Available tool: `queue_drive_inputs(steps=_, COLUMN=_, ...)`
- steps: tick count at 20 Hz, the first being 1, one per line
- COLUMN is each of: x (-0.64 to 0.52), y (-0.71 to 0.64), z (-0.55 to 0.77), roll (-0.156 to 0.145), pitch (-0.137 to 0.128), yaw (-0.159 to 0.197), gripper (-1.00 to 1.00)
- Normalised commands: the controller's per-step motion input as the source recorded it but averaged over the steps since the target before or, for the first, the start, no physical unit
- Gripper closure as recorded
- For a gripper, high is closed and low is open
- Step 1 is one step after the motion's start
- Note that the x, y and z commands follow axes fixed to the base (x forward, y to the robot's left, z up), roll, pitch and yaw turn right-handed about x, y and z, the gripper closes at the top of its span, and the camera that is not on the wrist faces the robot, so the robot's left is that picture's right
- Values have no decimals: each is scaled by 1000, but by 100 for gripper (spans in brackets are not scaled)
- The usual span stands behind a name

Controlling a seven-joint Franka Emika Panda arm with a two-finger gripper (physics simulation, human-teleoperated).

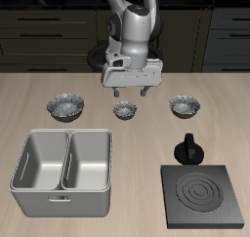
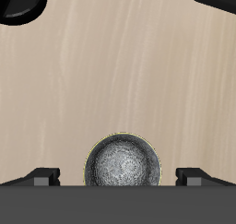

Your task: Turn off the stove and place the smallest bowl in the left side of the drainer and the medium bowl in the right side

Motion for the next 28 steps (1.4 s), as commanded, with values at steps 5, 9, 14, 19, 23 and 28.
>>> queue_drive_inputs(steps=5, x=4, y=-224, z=7, roll=73, pitch=-7, yaw=-30, gripper=-100)
queue_drive_inputs(steps=9, x=-46, y=-328, z=-45, roll=72, pitch=-8, yaw=-11, gripper=-100)
queue_drive_inputs(steps=14, x=-87, y=-247, z=17, roll=109, pitch=-58, yaw=75, gripper=-100)
queue_drive_inputs(steps=19, x=17, y=-319, z=20, roll=-2, pitch=-16, yaw=-32, gripper=-100)
queue_drive_inputs(steps=23, x=10, y=-177, z=-39, roll=-3, pitch=-21, yaw=-14, gripper=-100)
queue_drive_inputs(steps=28, x=75, y=-129, z=-73, roll=-2, pitch=-16, yaw=14, gripper=-100)
